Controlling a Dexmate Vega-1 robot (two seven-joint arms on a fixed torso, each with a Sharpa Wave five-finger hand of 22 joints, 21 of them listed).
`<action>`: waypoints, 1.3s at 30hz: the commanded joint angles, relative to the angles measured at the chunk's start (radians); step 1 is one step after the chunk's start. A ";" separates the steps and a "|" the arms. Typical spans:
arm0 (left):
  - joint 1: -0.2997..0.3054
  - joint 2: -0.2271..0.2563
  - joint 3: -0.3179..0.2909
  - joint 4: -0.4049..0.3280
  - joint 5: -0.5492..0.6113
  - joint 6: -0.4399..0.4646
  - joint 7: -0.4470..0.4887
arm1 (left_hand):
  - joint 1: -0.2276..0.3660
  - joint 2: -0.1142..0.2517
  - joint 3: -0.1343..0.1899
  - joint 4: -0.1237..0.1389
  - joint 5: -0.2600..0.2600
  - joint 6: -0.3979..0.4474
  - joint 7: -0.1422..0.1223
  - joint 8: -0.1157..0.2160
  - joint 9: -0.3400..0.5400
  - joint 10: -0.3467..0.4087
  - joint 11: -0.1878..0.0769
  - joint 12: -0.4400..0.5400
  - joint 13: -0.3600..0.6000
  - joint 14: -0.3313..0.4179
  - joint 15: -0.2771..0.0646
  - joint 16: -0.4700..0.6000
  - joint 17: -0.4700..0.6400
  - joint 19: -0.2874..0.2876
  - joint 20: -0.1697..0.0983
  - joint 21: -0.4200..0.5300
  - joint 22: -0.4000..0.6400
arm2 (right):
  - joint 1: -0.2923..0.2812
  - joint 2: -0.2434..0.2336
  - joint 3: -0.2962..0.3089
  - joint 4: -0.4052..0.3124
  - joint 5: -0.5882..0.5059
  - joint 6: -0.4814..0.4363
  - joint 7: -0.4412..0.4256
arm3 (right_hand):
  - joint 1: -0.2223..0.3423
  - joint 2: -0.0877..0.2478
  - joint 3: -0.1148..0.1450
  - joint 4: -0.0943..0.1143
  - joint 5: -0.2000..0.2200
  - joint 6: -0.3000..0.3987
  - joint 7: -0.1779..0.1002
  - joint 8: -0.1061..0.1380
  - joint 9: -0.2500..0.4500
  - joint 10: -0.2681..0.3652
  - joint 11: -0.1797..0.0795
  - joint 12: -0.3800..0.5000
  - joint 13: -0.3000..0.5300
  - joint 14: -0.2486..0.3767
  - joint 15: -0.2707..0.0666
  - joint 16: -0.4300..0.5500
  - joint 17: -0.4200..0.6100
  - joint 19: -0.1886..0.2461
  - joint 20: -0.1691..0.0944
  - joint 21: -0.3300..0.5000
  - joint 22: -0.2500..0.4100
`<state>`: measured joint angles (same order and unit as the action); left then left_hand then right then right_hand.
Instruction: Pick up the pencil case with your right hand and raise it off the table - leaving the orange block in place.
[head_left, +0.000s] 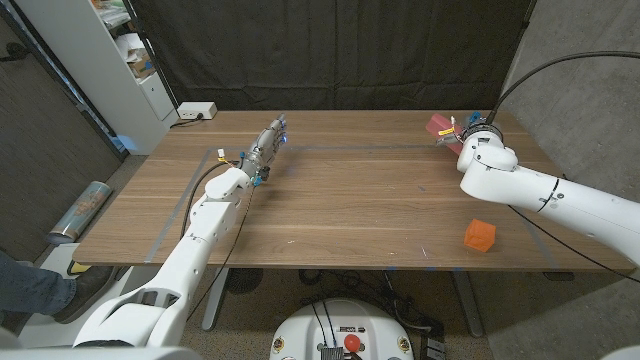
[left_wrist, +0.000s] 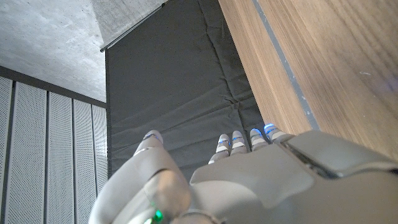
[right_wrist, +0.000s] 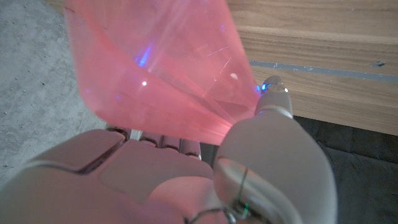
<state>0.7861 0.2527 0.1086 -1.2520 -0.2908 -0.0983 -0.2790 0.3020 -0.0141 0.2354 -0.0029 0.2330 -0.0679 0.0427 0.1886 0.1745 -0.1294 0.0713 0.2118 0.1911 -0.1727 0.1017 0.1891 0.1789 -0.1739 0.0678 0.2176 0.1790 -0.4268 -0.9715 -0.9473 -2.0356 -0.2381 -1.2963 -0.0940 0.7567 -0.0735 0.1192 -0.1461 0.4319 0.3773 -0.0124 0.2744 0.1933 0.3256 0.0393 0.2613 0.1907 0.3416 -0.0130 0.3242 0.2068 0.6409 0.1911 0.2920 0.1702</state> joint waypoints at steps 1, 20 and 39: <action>-0.002 0.003 -0.006 0.002 -0.001 -0.001 -0.009 | -0.001 0.009 0.002 -0.005 -0.002 -0.001 -0.004 -0.002 0.004 -0.007 -0.004 -0.002 0.001 -0.021 0.004 0.000 0.004 -0.074 0.005 -0.006 0.002 | 0.016 -0.003 -0.012 -0.035 -0.014 -0.015 -0.014 | 0.172 0.159 0.005 -0.003 -0.005 0.008 0.001 0.002 0.003 0.013 0.001 -0.003 0.004 0.006 -0.001 -0.002 0.005 0.059 -0.054 0.003 0.004; 0.012 0.007 -0.004 -0.031 -0.008 0.006 -0.011 | -0.001 0.010 0.001 -0.007 -0.003 -0.001 -0.004 -0.001 0.004 -0.009 0.000 -0.003 0.001 -0.021 0.005 0.000 0.004 -0.074 0.005 -0.008 0.002 | 0.002 -0.034 0.017 -0.114 -0.008 -0.048 -0.044 | 0.180 0.164 0.011 -0.003 -0.018 0.016 -0.006 -0.003 0.003 0.017 -0.005 -0.010 0.004 0.007 -0.009 -0.008 0.006 0.057 -0.055 -0.006 0.004; 0.037 0.025 -0.008 -0.065 -0.012 0.011 -0.006 | -0.002 0.011 -0.001 -0.009 -0.003 0.000 -0.004 -0.001 0.004 -0.009 0.000 -0.003 0.001 -0.022 0.006 0.000 0.004 -0.073 0.004 -0.010 0.002 | 0.013 -0.041 0.007 -0.150 0.003 -0.073 -0.066 | 0.187 0.170 0.017 -0.002 -0.028 0.026 -0.009 -0.007 0.003 0.023 -0.004 -0.015 0.004 0.016 -0.012 -0.009 0.007 0.060 -0.058 -0.013 0.004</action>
<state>0.8116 0.2661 0.1032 -1.3006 -0.3004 -0.0916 -0.2861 0.2980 -0.0100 0.2314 -0.0069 0.2330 -0.0679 0.0427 0.1886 0.1745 -0.1294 0.0714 0.2118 0.1911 -0.1727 0.1017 0.1891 0.1789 -0.1739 0.0678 0.2108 0.1789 -0.4233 -1.0129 -0.9312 -2.1682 -0.2424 -1.3534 -0.1480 0.8797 0.0192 0.1280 -0.1458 0.4087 0.3928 -0.0175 0.2633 0.1915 0.3378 0.0341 0.2476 0.1931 0.3523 -0.0234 0.3174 0.2117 0.6960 0.1355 0.2817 0.1717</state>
